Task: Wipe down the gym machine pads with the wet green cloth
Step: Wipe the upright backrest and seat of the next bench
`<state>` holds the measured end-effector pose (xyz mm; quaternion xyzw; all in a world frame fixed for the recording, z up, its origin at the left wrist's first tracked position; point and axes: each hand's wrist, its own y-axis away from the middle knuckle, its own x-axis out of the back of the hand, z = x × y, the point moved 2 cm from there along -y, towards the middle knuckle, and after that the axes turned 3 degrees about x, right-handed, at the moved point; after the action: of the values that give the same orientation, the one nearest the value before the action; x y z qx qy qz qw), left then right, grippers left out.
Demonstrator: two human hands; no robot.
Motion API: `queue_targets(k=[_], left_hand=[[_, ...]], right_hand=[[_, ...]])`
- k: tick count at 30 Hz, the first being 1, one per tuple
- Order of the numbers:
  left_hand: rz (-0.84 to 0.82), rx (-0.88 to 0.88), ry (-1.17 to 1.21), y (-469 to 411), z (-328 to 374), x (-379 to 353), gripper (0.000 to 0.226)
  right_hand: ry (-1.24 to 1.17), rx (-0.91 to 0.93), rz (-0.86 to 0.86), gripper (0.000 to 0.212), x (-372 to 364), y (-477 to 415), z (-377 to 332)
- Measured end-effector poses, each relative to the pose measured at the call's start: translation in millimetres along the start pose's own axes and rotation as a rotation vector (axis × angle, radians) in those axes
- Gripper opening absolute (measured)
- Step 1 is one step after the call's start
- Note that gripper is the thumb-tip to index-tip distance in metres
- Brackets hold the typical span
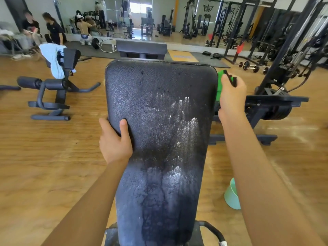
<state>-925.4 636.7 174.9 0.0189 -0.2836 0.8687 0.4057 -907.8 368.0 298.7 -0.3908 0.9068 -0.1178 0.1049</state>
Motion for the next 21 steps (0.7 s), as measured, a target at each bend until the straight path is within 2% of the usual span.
queue_targets(k=[5,12,15,21], left_hand=[[0.004,-0.013,0.005,0.1,0.6,0.6,0.063],[0.007,-0.005,-0.004,-0.4,0.4,-0.6,0.060],[-0.002,-0.013,0.002,-1.0,0.8,-0.1,0.059],[-0.007,-0.015,0.017,-1.2,1.3,2.6,0.058]], right_hand=[[0.015,-0.009,-0.027,0.004,6.9,11.2,15.8],[0.043,-0.174,-0.045,0.014,34.3,53.7,73.3],[0.010,-0.218,-0.037,0.014,28.9,45.8,64.5],[-0.039,-0.168,-0.086,0.012,0.6,5.7,23.8]])
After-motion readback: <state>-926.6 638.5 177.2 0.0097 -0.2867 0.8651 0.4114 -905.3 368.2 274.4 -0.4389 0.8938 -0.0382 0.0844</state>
